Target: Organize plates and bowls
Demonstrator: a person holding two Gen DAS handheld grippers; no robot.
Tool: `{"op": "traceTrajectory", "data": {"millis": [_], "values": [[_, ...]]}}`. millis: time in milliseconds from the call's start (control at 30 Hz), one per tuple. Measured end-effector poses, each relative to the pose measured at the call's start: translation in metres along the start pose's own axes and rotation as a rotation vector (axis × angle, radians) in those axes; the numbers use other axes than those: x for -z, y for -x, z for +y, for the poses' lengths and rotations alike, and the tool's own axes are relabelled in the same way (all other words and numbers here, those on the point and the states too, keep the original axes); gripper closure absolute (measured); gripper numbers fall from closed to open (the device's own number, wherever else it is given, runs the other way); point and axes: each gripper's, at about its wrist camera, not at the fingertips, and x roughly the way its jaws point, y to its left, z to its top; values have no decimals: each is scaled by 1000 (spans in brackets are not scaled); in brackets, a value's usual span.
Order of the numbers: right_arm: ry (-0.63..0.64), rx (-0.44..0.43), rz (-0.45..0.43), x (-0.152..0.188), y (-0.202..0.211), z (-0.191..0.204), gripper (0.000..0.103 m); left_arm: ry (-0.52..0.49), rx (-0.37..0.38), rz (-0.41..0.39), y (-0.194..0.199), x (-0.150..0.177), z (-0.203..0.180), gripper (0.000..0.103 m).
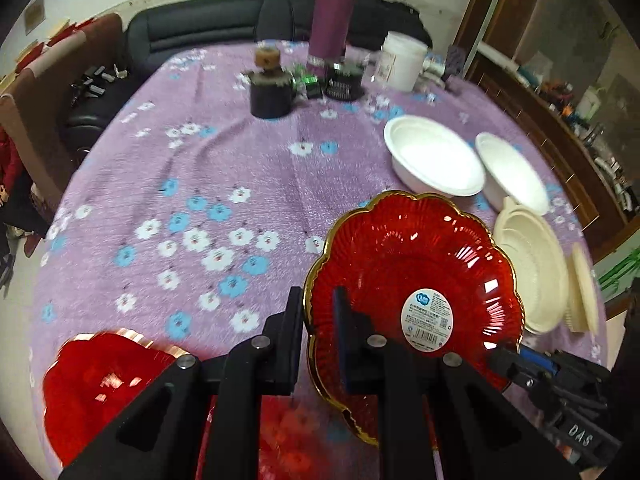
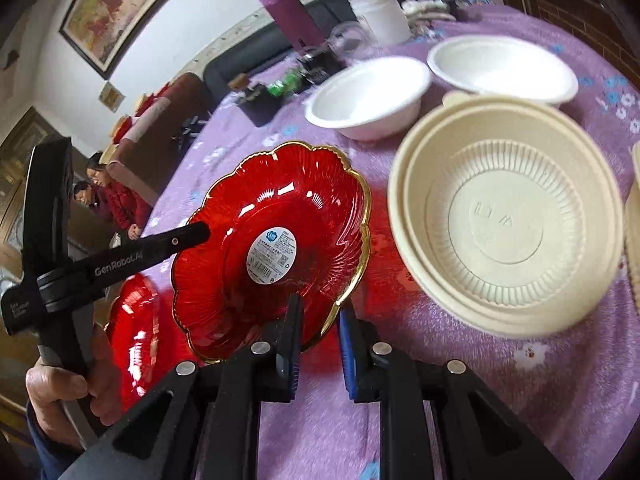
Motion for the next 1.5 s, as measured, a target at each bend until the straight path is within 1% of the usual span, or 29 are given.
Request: {"op": "traceTrajectory", "data": {"millis": [100,200,300,433,467,633,767,900,1000,1167,1233,1300,1367,1500], "values": [[51,-23,-10,5,13,17,84,36,14,-48,27,14,12,88],[104,-54,-11,13,22,38,84,67,1,-99,56,34,31,88],[171,-82,-10,22,27,64,84,104,-21,-129,78,58,54,88],[257,-124,18,33,22,102,84,153,-68,-131,93,90,87,88],[277,-128,28,36,18,111,84,165,-97,-126,94,101,96,88],[350,-134,91,53,-15,148,84,204,-172,-106,90,126,128,86],[370,-128,143,62,-43,164,84,214,-199,-97,84,131,143,86],[372,-104,174,65,-63,164,84,177,-224,-93,79,133,141,86],[377,-90,174,65,-64,163,84,157,-232,-97,78,135,141,86],[401,-70,178,65,-70,168,84,156,-242,-104,78,138,147,86],[417,-60,174,67,-70,171,84,151,-241,-110,81,139,148,83],[424,-51,174,67,-71,174,82,148,-244,-116,83,139,149,83],[436,-43,179,67,-72,176,82,145,-253,-123,86,140,150,83],[462,-22,194,68,-72,181,81,149,-231,-136,91,138,150,83]]}}
